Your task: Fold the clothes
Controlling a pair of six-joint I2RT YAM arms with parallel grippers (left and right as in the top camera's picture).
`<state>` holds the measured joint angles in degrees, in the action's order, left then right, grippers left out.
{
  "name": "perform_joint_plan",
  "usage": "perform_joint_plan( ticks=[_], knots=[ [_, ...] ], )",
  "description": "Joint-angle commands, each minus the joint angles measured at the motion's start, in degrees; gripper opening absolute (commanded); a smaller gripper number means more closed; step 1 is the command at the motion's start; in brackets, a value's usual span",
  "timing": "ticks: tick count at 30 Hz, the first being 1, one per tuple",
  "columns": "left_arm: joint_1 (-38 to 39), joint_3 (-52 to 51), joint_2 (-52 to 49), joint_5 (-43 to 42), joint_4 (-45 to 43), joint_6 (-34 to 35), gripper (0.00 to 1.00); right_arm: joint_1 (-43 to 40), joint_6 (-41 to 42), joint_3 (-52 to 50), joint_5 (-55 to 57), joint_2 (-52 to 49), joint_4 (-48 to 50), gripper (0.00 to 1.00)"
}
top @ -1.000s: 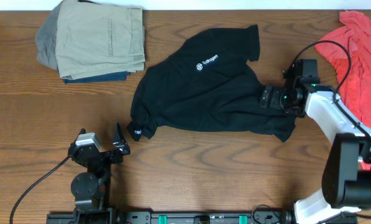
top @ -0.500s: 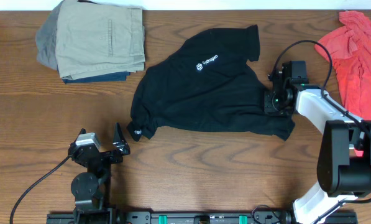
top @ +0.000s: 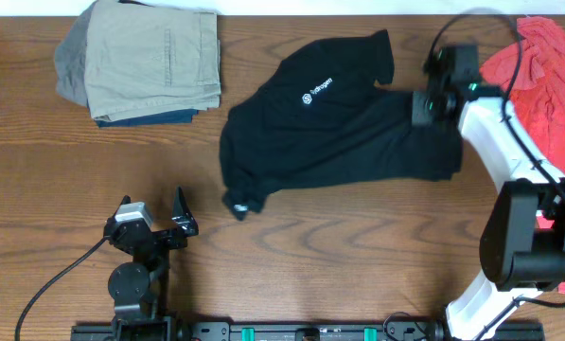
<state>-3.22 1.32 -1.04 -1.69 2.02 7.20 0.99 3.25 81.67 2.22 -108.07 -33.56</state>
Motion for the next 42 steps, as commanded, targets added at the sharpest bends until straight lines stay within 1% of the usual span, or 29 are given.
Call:
perform_joint_plan(
  ticks=[1, 3, 4, 5, 6, 7, 8, 16, 21, 25, 26, 28, 30, 32, 37, 42],
  knots=[
    [-0.2, -1.1, 0.0, 0.9, 2.0, -0.8, 0.98, 0.1, -0.8, 8.3, 7.2, 0.5, -0.2, 0.02],
    [-0.2, -1.1, 0.0, 0.9, 2.0, -0.8, 0.98, 0.0, -0.7, 11.6, 8.9, 0.5, -0.6, 0.07],
    [-0.2, -1.1, 0.0, 0.9, 2.0, -0.8, 0.98, 0.0, -0.5, 12.7, 9.8, 0.5, -1.0, 0.16],
    [-0.2, -1.1, 0.0, 0.9, 2.0, -0.8, 0.98, 0.0, -0.2, 13.4, 10.6, 0.5, -1.6, 0.34],
    [-0.2, -1.1, 0.0, 0.9, 2.0, -0.8, 0.98, 0.0, -0.2, 14.1, 11.3, 0.5, -2.5, 0.57],
    [-0.2, -1.1, 0.0, 0.9, 2.0, -0.8, 0.98, -0.1, -0.2, 14.4, 11.6, 0.5, -3.4, 0.89],
    [-0.2, -1.1, 0.0, 0.9, 2.0, -0.8, 0.98, -0.1, 0.1, 14.5, 12.0, 0.5, -4.5, 0.99],
    [-0.2, -1.1, 0.0, 0.9, 2.0, -0.8, 0.98, -2.8, 10.1, 14.5, 12.8, 0.5, -13.9, 0.99],
    [-0.2, -1.1, 0.0, 0.9, 2.0, -0.8, 0.98, -7.1, 10.4, 13.5, 11.8, -0.3, -14.9, 0.99],
    [-0.2, -1.1, 0.0, 0.9, 2.0, -0.8, 0.98, -11.1, 10.4, 13.1, 6.0, -3.5, -17.0, 0.99],
    [-0.2, -1.1, 0.0, 0.9, 2.0, -0.8, 0.98, -12.1, 10.4, 13.1, 3.8, -4.7, -17.8, 0.97],
    [-0.2, -1.1, 0.0, 0.9, 2.0, -0.8, 0.98, -13.2, 10.4, 13.1, 0.3, -6.7, -18.6, 0.89],
    [-0.2, -1.1, 0.0, 0.9, 2.0, -0.8, 0.98, -14.1, 9.8, 13.1, -2.8, -8.9, -19.3, 0.77],
    [-0.2, -1.1, 0.0, 0.9, 2.0, -0.8, 0.98, -14.3, 9.8, 13.1, -3.3, -10.4, -20.1, 0.67],
    [-0.2, -1.1, 0.0, 0.9, 2.0, -0.8, 0.98, -14.2, 9.8, 13.1, -3.1, -14.1, -20.2, 0.55],
    [-0.2, -1.1, 0.0, 0.9, 2.0, -0.8, 0.98, -14.2, 10.0, 13.1, -0.4, -17.4, -18.6, 0.50]
  ],
)
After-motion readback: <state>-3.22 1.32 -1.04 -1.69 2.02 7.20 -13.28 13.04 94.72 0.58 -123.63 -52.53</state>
